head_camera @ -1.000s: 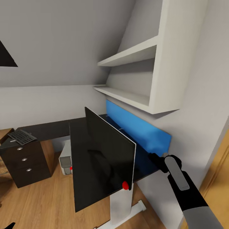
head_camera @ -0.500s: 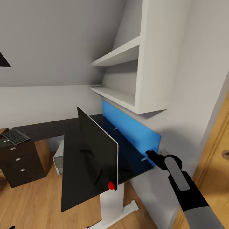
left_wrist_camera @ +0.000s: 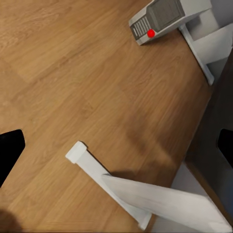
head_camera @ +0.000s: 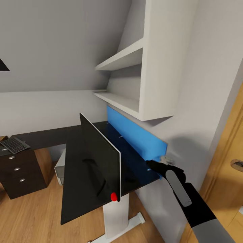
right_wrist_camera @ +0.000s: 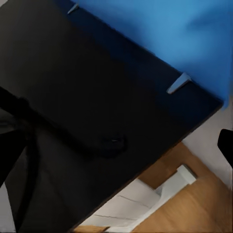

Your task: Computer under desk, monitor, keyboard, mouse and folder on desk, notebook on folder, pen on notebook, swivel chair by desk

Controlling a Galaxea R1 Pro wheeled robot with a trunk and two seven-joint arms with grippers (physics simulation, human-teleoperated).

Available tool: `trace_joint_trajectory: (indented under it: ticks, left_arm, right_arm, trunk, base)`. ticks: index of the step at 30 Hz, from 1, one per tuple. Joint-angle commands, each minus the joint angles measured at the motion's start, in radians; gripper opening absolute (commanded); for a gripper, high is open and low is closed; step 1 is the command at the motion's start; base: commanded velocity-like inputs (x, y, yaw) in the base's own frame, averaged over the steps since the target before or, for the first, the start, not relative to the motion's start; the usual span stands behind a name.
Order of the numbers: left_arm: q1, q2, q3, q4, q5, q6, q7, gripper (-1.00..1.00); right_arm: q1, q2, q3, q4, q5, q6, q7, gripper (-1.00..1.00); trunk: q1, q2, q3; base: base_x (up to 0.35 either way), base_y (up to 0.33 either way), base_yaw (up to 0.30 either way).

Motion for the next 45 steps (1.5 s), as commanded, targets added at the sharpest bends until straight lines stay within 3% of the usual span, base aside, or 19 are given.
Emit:
trace_joint_trajectory:
  ticks: [1,3,9,15,16,20,22,27,30,33,34,35,39,45]
  left_arm:
    - [0.003,0.000,0.000,0.001,0.011,0.004,0.008,1.00]
    - [0.014,0.000,0.001,0.006,0.011,0.000,0.009,1.00]
    - [0.026,-0.002,0.002,0.010,0.011,-0.006,0.010,1.00]
    - [0.039,-0.006,0.011,0.011,0.012,-0.009,0.010,1.00]
    - [0.043,-0.008,0.028,0.011,0.012,-0.004,0.009,1.00]
    - [0.044,-0.009,0.035,0.012,0.013,0.000,0.008,1.00]
    - [0.045,-0.009,0.039,0.013,0.013,0.002,0.008,1.00]
    - [0.045,-0.012,0.040,0.013,0.012,-0.001,0.010,1.00]
    - [0.045,-0.013,0.040,0.013,0.011,-0.005,0.011,1.00]
    - [0.045,-0.013,0.039,0.013,0.010,-0.008,0.010,1.00]
    - [0.045,-0.012,0.040,0.018,0.010,-0.006,0.006,1.00]
    - [0.045,-0.011,0.040,0.023,0.011,-0.004,0.002,1.00]
    - [0.045,-0.010,0.040,0.028,0.012,-0.002,0.000,1.00]
    - [0.045,-0.010,0.040,0.032,0.012,-0.006,0.000,1.00]
  right_arm:
    - [-0.001,-0.001,0.011,-0.002,0.003,0.011,-0.007,1.00]
    - [-0.003,-0.001,0.029,-0.005,0.029,0.059,0.000,1.00]
    - [-0.016,-0.007,0.045,-0.010,0.053,0.135,0.005,1.00]
    - [-0.025,-0.046,0.057,-0.011,0.056,0.154,0.033,1.00]
    - [-0.026,-0.075,0.087,-0.006,0.092,0.157,0.123,1.00]
    - [-0.027,-0.085,0.126,0.000,0.176,0.157,0.204,1.00]
    - [-0.027,-0.084,0.152,0.012,0.251,0.158,0.278,1.00]
    - [-0.027,-0.084,0.164,0.048,0.291,0.156,0.319,1.00]
    - [-0.027,-0.089,0.164,0.050,0.292,0.156,0.320,1.00]
    - [-0.027,-0.101,0.168,0.050,0.347,0.156,0.321,1.00]
    - [-0.027,-0.100,0.170,0.050,0.406,0.156,0.322,1.00]
    - [-0.026,-0.099,0.177,0.050,0.431,0.157,0.328,1.00]
    - [-0.026,-0.101,0.223,0.056,0.465,0.156,0.400,1.00]
    - [-0.026,-0.100,0.240,0.101,0.507,0.157,0.440,1.00]
  trunk:
    - [0.000,-0.001,-0.001]
    - [0.000,-0.001,-0.001]
    - [0.000,-0.001,-0.001]
    - [0.000,-0.001,-0.001]
    - [0.000,-0.001,-0.001]
    - [0.000,-0.001,-0.001]
    - [0.000,-0.001,-0.001]
    - [0.000,-0.001,-0.001]
    - [0.000,-0.001,-0.001]
    - [0.000,-0.001,-0.001]
    - [0.000,-0.001,-0.001]
    - [0.000,-0.001,-0.001]
    - [0.000,-0.001,-0.001]
    - [0.000,-0.001,-0.001]
  base:
    - [0.000,-0.004,0.000]
    - [0.000,-0.002,0.000]
    - [0.000,-0.108,0.001]
    - [0.000,-0.213,0.128]
    - [0.000,-0.044,0.238]
    - [0.000,-0.026,0.250]
    - [0.000,-0.009,0.267]
    - [0.000,-0.003,0.261]
    - [0.000,-0.011,0.213]
    - [0.000,-0.132,0.152]
    - [0.000,-0.036,0.042]
    - [0.000,-0.018,0.022]
    - [0.000,-0.009,0.010]
    - [0.000,-0.002,0.002]
